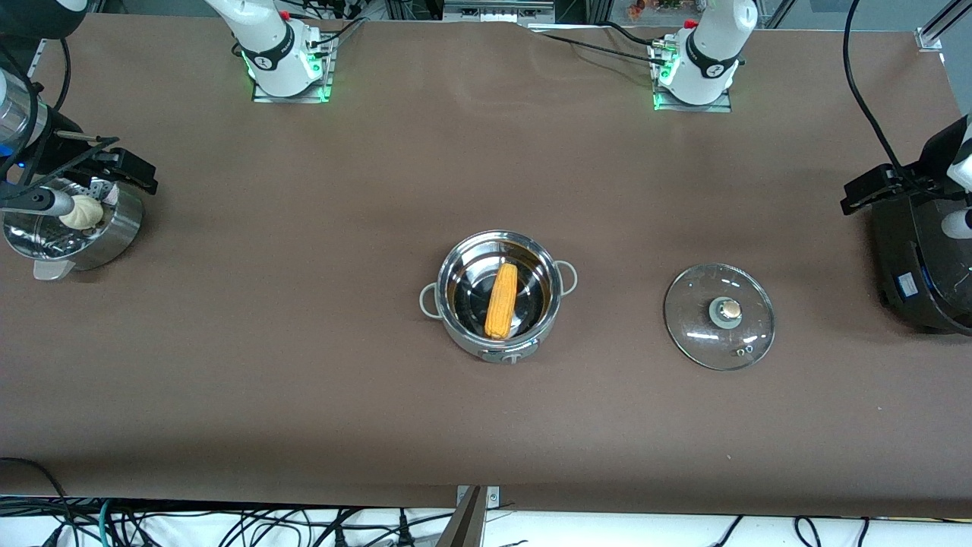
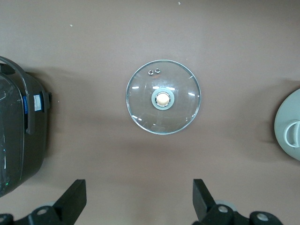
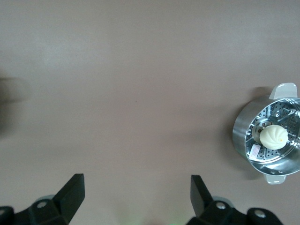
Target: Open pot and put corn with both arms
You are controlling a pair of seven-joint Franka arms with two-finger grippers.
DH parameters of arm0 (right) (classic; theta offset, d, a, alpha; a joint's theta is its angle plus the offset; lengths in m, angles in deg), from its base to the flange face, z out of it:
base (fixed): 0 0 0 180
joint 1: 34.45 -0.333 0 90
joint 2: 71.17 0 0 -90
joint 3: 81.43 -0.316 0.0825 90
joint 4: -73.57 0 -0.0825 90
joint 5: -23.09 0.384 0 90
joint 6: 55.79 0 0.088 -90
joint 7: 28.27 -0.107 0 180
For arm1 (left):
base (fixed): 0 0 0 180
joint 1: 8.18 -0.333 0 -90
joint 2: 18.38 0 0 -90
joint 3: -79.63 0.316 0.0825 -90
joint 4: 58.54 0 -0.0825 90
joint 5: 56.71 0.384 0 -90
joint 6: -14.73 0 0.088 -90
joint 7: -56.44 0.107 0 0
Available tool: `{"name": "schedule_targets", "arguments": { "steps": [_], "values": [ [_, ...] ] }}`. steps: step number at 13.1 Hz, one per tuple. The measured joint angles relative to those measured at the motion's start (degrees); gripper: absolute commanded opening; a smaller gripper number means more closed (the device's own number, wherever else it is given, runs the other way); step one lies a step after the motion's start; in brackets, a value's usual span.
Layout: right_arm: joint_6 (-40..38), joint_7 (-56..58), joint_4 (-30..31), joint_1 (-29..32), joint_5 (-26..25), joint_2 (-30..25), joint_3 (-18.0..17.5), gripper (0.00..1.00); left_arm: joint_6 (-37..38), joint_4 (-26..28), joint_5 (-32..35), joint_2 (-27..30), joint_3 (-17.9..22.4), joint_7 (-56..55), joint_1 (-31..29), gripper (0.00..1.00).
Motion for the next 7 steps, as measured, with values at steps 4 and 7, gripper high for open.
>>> {"name": "schedule_targets", "arguments": {
  "steps": [4,7],
  "values": [
    [0.04,0.64,0.00,0.08,0.00,0.29,0.61,1.00,-0.01,0.00,0.00,0.00,0.00,0.00,-0.04,1.00],
    [0.18,0.66,-0.02,0.08,0.00,0.49,0.72,1.00,-0.01,0.00,0.00,0.00,0.00,0.00,-0.06,1.00]
  ]
}}
